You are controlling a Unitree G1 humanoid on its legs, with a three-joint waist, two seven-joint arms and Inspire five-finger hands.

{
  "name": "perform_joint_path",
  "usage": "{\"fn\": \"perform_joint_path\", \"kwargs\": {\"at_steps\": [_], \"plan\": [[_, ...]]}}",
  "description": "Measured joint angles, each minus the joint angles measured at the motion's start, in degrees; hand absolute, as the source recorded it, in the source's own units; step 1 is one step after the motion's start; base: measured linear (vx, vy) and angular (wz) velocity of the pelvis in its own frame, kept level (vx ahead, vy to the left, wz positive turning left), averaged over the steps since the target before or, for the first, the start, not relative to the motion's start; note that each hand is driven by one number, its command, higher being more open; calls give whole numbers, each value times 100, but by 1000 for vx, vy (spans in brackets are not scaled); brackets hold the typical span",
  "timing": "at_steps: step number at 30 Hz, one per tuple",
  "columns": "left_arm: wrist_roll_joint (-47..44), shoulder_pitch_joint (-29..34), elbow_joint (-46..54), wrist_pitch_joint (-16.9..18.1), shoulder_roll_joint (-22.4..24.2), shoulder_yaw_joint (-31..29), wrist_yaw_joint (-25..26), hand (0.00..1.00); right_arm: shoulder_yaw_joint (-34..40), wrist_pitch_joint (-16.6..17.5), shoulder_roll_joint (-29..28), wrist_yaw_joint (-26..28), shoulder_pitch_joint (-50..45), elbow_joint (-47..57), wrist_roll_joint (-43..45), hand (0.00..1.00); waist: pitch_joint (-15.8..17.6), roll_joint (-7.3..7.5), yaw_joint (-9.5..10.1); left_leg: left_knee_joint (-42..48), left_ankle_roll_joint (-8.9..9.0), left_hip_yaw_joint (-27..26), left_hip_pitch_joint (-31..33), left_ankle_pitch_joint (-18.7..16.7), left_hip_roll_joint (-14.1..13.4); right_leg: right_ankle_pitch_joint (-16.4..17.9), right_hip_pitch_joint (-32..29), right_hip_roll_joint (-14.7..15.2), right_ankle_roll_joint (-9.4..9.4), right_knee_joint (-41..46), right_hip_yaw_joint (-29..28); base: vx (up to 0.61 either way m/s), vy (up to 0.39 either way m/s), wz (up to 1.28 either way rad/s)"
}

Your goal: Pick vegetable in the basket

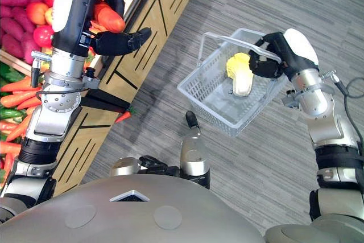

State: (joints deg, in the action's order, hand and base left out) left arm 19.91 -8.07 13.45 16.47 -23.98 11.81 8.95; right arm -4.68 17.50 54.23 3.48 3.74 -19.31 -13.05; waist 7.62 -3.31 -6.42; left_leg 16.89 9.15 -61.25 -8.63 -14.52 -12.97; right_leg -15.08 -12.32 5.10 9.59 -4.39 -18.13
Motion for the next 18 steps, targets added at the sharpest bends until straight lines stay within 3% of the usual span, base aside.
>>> {"fn": "perform_joint_path", "kwargs": {"at_steps": [11,18], "plan": [[-753,-463,117,105,-190,1211,-421,0,-565,90,213,252,150,893,247,0,48,-35,20,614,235,-678,-255,-158,-564,2,-71,-482,0,-2,-471,-26,-58,-32],[-904,-594,316,219,-172,1431,-479,0,-532,189,219,229,151,1357,271,0,38,-49,17,611,259,-750,-296,-147,-590,2,-71,-530,0,-2,-509,-6,-14,-5]]}}
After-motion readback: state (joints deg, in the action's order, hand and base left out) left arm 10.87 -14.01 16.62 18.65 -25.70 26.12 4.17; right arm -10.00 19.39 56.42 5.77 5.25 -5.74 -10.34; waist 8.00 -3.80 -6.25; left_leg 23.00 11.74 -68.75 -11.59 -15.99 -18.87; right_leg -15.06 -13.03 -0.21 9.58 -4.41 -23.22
